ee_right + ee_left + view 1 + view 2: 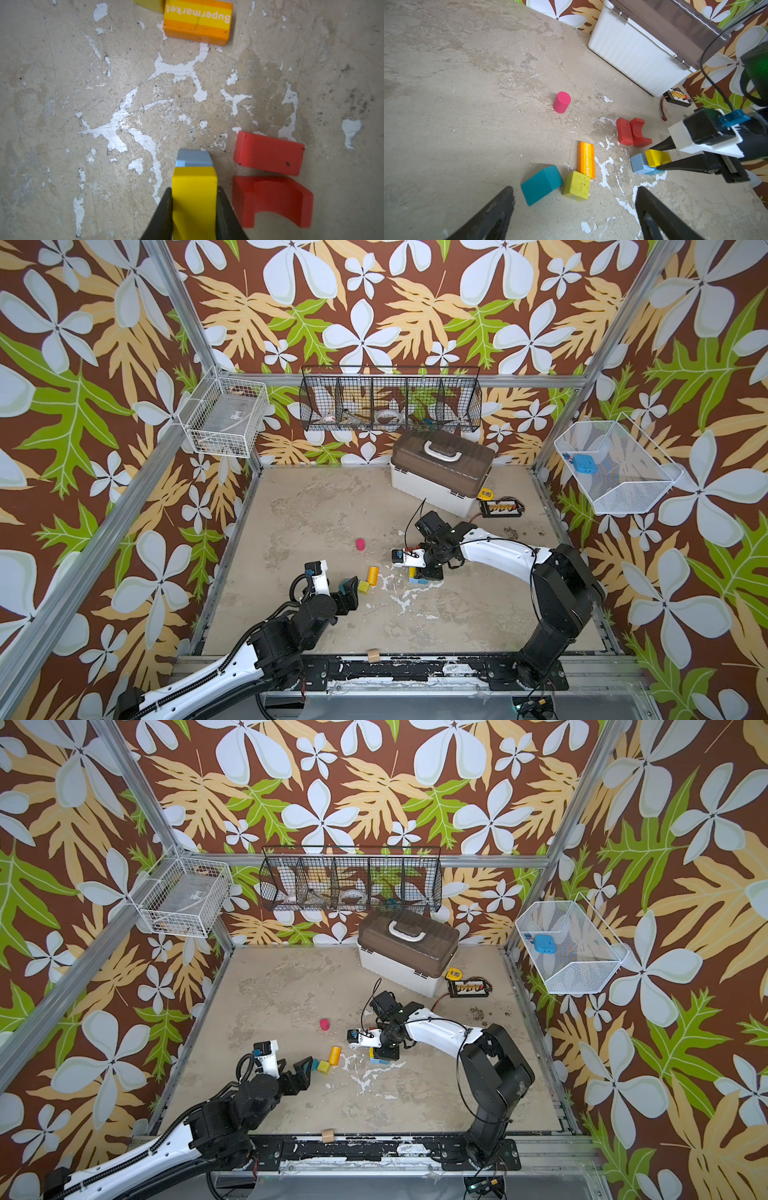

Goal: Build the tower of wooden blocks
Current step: 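Lower the yellow block onto the light blue cube and hold it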

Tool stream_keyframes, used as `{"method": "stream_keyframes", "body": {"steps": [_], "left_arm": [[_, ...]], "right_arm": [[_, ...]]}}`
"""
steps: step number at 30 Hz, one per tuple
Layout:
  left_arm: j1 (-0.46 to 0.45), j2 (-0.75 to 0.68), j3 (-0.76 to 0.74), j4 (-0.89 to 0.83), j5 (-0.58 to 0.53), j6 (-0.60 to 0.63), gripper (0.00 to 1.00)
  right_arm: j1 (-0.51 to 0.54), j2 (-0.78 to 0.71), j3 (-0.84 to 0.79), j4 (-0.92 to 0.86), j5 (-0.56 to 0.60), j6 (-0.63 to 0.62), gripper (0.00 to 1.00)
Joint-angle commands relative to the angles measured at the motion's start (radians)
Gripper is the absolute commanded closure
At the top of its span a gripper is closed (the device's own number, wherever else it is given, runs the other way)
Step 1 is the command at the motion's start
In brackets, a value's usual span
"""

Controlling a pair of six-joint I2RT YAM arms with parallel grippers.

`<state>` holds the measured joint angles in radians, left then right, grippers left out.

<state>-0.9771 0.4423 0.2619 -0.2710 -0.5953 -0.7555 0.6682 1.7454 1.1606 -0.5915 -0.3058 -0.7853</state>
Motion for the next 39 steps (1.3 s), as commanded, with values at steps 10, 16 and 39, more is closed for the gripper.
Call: {"method": "stream_keyframes", "body": {"steps": [10, 16, 39], "left_arm": [[-0.001, -0.001, 0.002, 0.022, -0.01, 0.008, 0.07], [-0.001, -0.003, 0.002, 0.021, -0.011, 0.008, 0.07], [-0.001, -0.002, 0.0, 0.023, -0.011, 0.009, 0.07]], "right_arm": [[-0.009, 0.034, 0.022, -0.015, 0.0, 0.028, 0.86], [-0.012, 0.044, 0.026, -0.023, -0.005, 0.027, 0.83], [-0.012, 0.043, 0.034, -0.054, -0.018, 0.045, 0.78]]}}
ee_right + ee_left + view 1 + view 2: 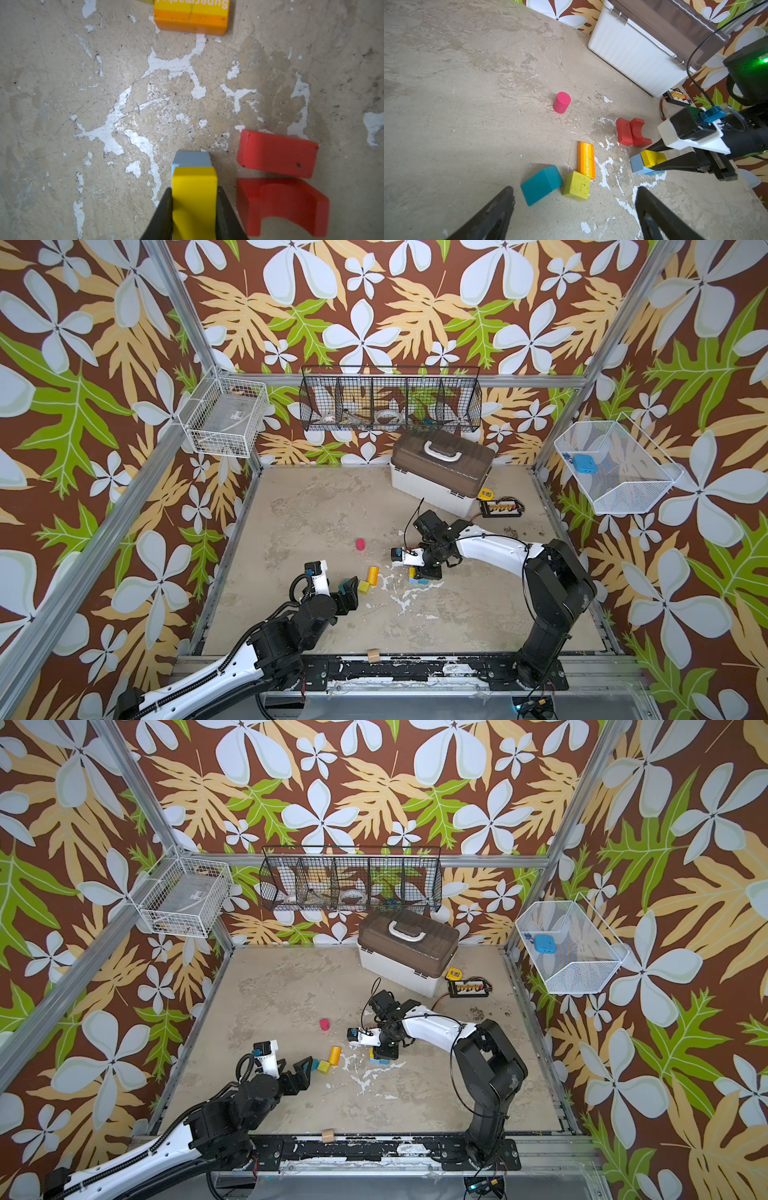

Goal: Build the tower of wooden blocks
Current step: 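Lower the yellow block onto the light blue cube and hold it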

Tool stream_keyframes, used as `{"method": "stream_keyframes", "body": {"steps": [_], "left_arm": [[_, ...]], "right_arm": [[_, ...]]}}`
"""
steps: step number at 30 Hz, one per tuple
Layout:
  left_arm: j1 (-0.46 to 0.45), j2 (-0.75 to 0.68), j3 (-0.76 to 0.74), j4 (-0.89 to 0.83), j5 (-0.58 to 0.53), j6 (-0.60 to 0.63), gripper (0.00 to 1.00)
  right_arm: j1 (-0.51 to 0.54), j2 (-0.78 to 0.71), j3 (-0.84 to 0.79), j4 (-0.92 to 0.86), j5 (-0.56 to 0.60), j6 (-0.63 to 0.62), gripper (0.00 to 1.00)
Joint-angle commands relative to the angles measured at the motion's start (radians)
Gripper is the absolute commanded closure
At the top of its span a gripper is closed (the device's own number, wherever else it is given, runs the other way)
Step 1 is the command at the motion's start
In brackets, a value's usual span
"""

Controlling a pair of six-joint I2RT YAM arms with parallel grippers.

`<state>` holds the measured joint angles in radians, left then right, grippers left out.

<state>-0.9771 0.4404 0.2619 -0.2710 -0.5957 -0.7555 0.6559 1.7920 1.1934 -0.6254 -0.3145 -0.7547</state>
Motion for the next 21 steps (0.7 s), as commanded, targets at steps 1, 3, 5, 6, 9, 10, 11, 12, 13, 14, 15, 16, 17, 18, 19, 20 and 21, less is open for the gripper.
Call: {"method": "stream_keyframes", "body": {"steps": [1, 3, 5, 6, 9, 10, 11, 12, 13, 14, 15, 16, 17, 18, 19, 20, 21], "left_arm": [[0.0, 0.0, 0.0, 0.023, -0.009, 0.008, 0.07], [-0.001, 0.0, 0.0, 0.023, -0.01, 0.008, 0.07], [0.0, 0.0, 0.0, 0.023, -0.009, 0.008, 0.07], [0.0, 0.0, 0.0, 0.022, -0.01, 0.009, 0.07], [-0.001, 0.0, 0.0, 0.023, -0.009, 0.008, 0.07], [0.001, 0.0, 0.0, 0.023, -0.01, 0.008, 0.07], [0.0, 0.0, 0.0, 0.023, -0.01, 0.008, 0.07], [0.0, 0.0, 0.0, 0.024, -0.01, 0.009, 0.07], [-0.001, 0.0, 0.0, 0.023, -0.009, 0.008, 0.07], [0.0, 0.0, 0.0, 0.023, -0.009, 0.008, 0.07], [-0.001, 0.0, 0.0, 0.023, -0.008, 0.008, 0.07], [0.0, -0.001, 0.0, 0.023, -0.009, 0.008, 0.07], [-0.001, -0.002, 0.0, 0.023, -0.009, 0.008, 0.07], [0.0, -0.002, 0.0, 0.023, -0.009, 0.008, 0.07], [0.0, -0.002, 0.001, 0.023, -0.008, 0.008, 0.07], [0.0, -0.002, 0.0, 0.023, -0.007, 0.008, 0.07], [0.0, -0.002, 0.001, 0.023, -0.007, 0.008, 0.07]], "right_arm": [[0.0, -0.005, 0.002, -0.02, -0.01, 0.014, 0.78], [0.001, -0.005, 0.002, -0.02, -0.012, 0.02, 0.77], [0.0, -0.006, 0.001, -0.024, -0.015, 0.02, 0.77], [0.0, -0.007, -0.001, -0.024, -0.019, 0.02, 0.76], [0.001, -0.008, -0.002, -0.025, -0.025, 0.02, 0.74], [-0.001, -0.01, -0.004, -0.025, -0.027, 0.021, 0.72], [0.001, -0.01, -0.003, -0.025, -0.027, 0.021, 0.72], [0.001, -0.01, -0.005, -0.025, -0.027, 0.021, 0.71], [0.001, -0.01, -0.005, -0.025, -0.026, 0.022, 0.71], [0.001, -0.01, -0.006, -0.024, -0.025, 0.022, 0.7], [0.001, -0.01, -0.007, -0.023, -0.025, 0.025, 0.7], [0.001, -0.01, -0.008, -0.025, -0.023, 0.025, 0.7], [0.001, -0.009, -0.008, -0.025, -0.021, 0.025, 0.69], [0.001, -0.008, -0.007, -0.025, -0.02, 0.025, 0.69], [0.001, -0.008, -0.008, -0.024, -0.019, 0.024, 0.69], [0.0, -0.007, -0.008, -0.022, -0.014, 0.026, 0.68], [0.001, -0.005, -0.006, -0.023, -0.014, 0.026, 0.67]]}}
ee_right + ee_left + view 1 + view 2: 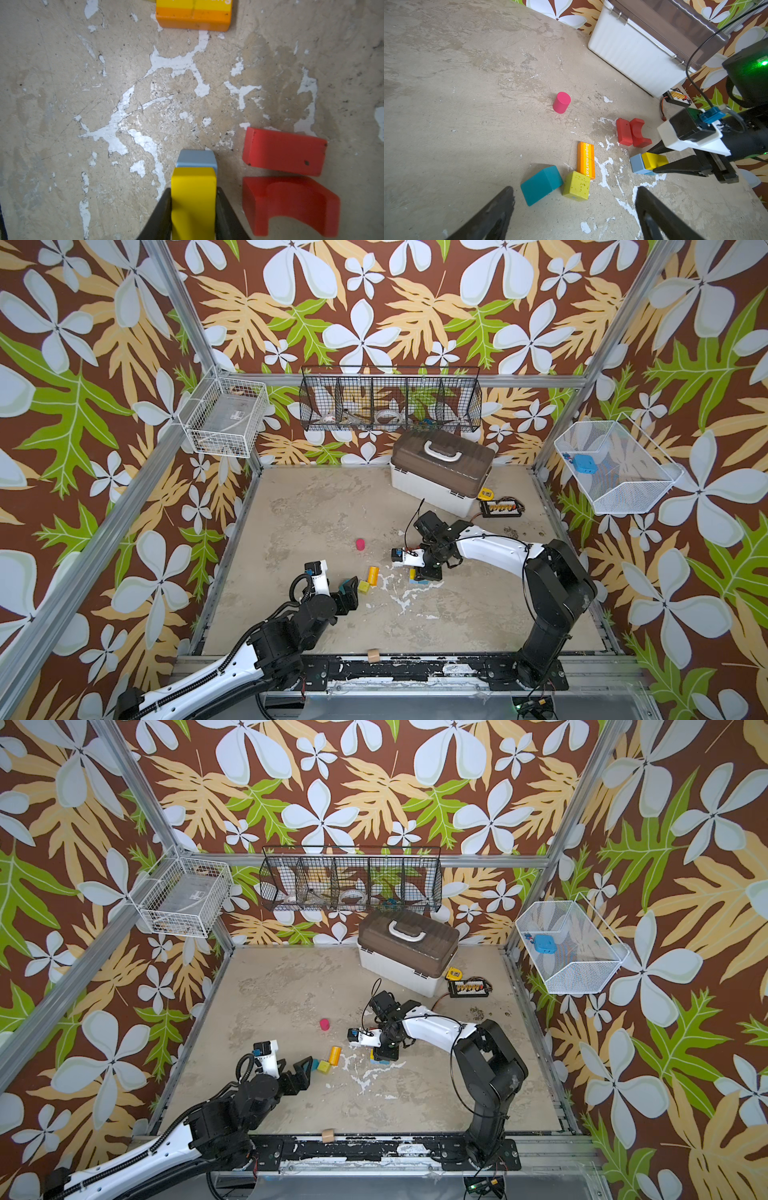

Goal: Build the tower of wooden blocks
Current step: 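Lower the yellow block onto the light blue cube and hold it, then open the right gripper and lift it away from the yellow block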

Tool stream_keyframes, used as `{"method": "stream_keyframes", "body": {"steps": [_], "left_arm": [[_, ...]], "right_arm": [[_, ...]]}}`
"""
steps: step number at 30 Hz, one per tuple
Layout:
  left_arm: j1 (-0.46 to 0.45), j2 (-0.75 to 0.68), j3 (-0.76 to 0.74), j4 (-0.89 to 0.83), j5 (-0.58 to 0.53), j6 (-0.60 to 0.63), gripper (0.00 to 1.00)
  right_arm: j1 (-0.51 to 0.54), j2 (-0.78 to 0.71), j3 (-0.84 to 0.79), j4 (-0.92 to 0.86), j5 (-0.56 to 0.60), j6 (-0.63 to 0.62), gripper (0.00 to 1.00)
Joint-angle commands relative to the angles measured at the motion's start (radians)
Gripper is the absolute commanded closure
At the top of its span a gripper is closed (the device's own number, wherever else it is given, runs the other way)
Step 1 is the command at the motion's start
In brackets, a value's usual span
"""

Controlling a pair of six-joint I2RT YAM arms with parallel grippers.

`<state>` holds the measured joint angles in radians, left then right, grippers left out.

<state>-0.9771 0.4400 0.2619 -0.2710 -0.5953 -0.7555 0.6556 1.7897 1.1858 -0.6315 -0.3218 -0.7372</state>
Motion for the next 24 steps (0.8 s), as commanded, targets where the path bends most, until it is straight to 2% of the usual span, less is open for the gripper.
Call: {"method": "stream_keyframes", "body": {"steps": [1, 10, 24], "left_arm": [[0.0, -0.001, 0.001, 0.023, -0.008, 0.008, 0.07], [0.0, -0.003, 0.0, 0.023, -0.008, 0.009, 0.07], [0.0, -0.004, -0.001, 0.023, -0.006, 0.01, 0.07]], "right_arm": [[0.0, -0.003, 0.001, -0.016, -0.005, 0.01, 0.66], [0.001, -0.023, -0.005, 0.002, -0.013, 0.015, 0.63], [0.001, -0.021, 0.004, 0.006, -0.012, 0.026, 0.65]]}}
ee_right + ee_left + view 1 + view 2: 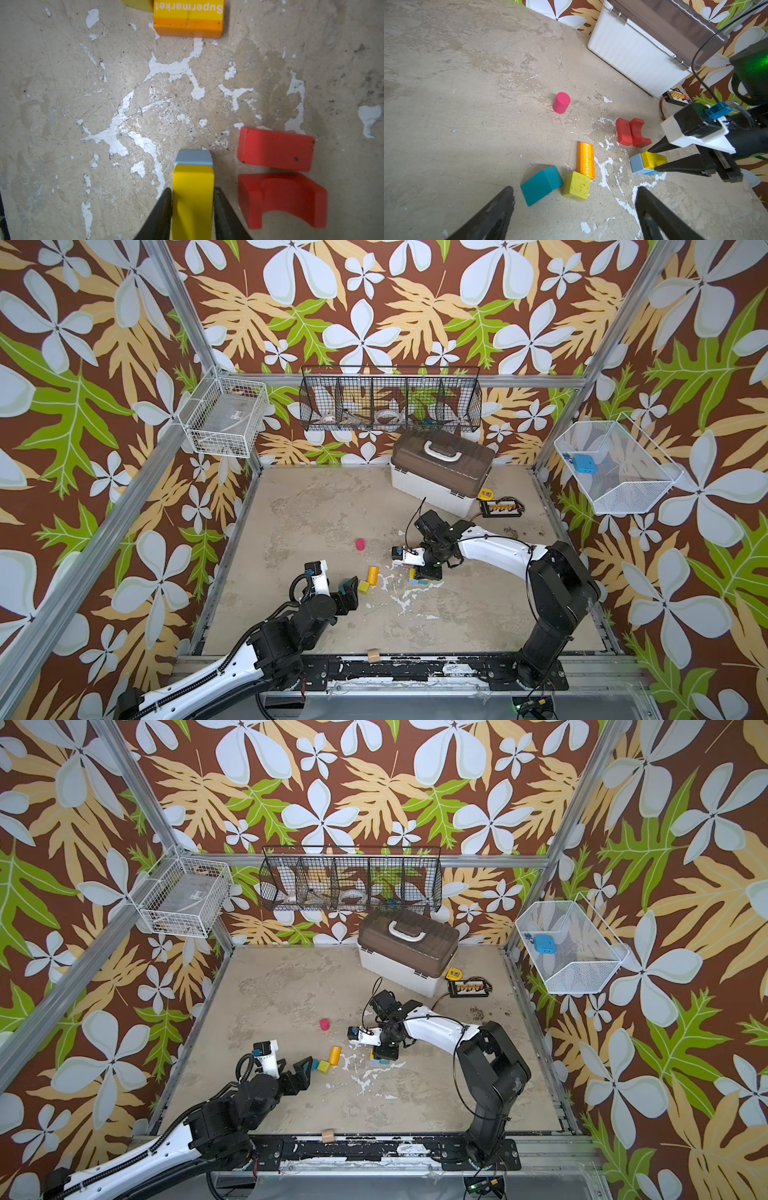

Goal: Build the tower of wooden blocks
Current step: 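Open the right gripper and lift it away from the yellow block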

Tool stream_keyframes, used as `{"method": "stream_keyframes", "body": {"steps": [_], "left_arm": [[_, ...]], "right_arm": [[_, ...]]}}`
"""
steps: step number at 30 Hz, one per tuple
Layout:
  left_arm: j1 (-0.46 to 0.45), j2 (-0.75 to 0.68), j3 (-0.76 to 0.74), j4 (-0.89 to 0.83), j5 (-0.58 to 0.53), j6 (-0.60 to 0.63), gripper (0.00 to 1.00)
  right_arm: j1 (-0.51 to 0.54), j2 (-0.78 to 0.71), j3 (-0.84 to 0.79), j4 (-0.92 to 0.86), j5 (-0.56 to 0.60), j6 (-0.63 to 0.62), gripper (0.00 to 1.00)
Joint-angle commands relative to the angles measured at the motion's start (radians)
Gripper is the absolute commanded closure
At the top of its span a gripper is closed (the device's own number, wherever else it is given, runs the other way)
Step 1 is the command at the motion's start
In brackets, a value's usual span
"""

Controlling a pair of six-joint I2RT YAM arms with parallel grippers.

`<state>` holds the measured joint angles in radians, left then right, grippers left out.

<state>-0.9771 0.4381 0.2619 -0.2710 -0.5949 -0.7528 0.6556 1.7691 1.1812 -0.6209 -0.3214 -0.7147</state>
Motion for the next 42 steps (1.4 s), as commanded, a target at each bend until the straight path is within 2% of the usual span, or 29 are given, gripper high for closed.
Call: {"method": "stream_keyframes", "body": {"steps": [1, 8, 12, 18, 20, 21, 24, 25, 28, 30, 31, 32, 35, 36, 38, 39, 40, 42], "left_arm": [[0.0, -0.001, -0.001, 0.023, -0.007, 0.007, 0.07], [0.0, -0.001, -0.001, 0.024, -0.006, 0.007, 0.07], [0.0, -0.001, -0.001, 0.024, -0.008, 0.007, 0.07], [0.0, 0.0, 0.0, 0.024, -0.011, 0.008, 0.08], [-0.001, 0.002, 0.0, 0.024, -0.011, 0.009, 0.08], [-0.002, 0.002, 0.0, 0.024, -0.01, 0.008, 0.08], [0.0, 0.005, 0.002, 0.024, -0.015, 0.008, 0.08], [-0.001, 0.008, 0.003, 0.024, -0.016, 0.007, 0.08], [0.0, 0.027, 0.01, 0.021, -0.036, 0.007, 0.08], [-0.001, 0.051, 0.018, 0.017, -0.055, 0.002, 0.08], [0.0, 0.061, 0.021, 0.015, -0.063, 0.0, 0.08], [-0.001, 0.071, 0.025, 0.015, -0.074, -0.003, 0.08], [0.0, 0.097, 0.035, 0.003, -0.108, -0.016, 0.07], [0.001, 0.103, 0.039, -0.002, -0.114, -0.021, 0.07], [0.0, 0.106, 0.04, -0.005, -0.117, -0.025, 0.07], [-0.001, 0.103, 0.04, -0.005, -0.118, -0.025, 0.07], [-0.001, 0.101, 0.038, -0.005, -0.118, -0.025, 0.07], [0.0, 0.091, 0.035, -0.005, -0.118, -0.025, 0.07]], "right_arm": [[0.001, 0.0, 0.009, -0.005, -0.017, 0.003, 0.65], [0.001, -0.039, 0.025, -0.002, -0.038, 0.019, 0.67], [0.032, -0.177, 0.017, 0.066, -0.064, 0.096, 0.67], [0.177, -0.565, -0.19, 0.442, 0.008, 0.46, 0.64], [0.229, -0.697, -0.271, 0.551, 0.108, 0.595, 0.59], [0.239, -0.758, -0.304, 0.587, 0.165, 0.677, 0.53], [0.24, -0.873, -0.337, 0.545, 0.406, 0.908, 0.38], [0.238, -0.891, -0.339, 0.509, 0.456, 0.959, 0.36], [0.237, -0.895, -0.346, 0.428, 0.505, 1.079, 0.36], [0.237, -0.85, -0.326, 0.354, 0.509, 1.189, 0.25], [0.237, -0.823, -0.307, 0.292, 0.518, 1.267, 0.13], [0.236, -0.791, -0.294, 0.223, 0.509, 1.343, 0.06], [0.236, -0.756, -0.326, 0.24, 0.371, 1.354, 0.01], [0.237, -0.749, -0.35, 0.241, 0.364, 1.404, 0.02], [0.26, -0.711, -0.372, 0.199, 0.371, 1.506, 0.2], [0.287, -0.686, -0.376, 0.177, 0.389, 1.543, 0.25], [0.344, -0.658, -0.379, 0.16, 0.432, 1.584, 0.27], [0.471, -0.601, -0.375, 0.142, 0.525, 1.66, 0.24]]}}
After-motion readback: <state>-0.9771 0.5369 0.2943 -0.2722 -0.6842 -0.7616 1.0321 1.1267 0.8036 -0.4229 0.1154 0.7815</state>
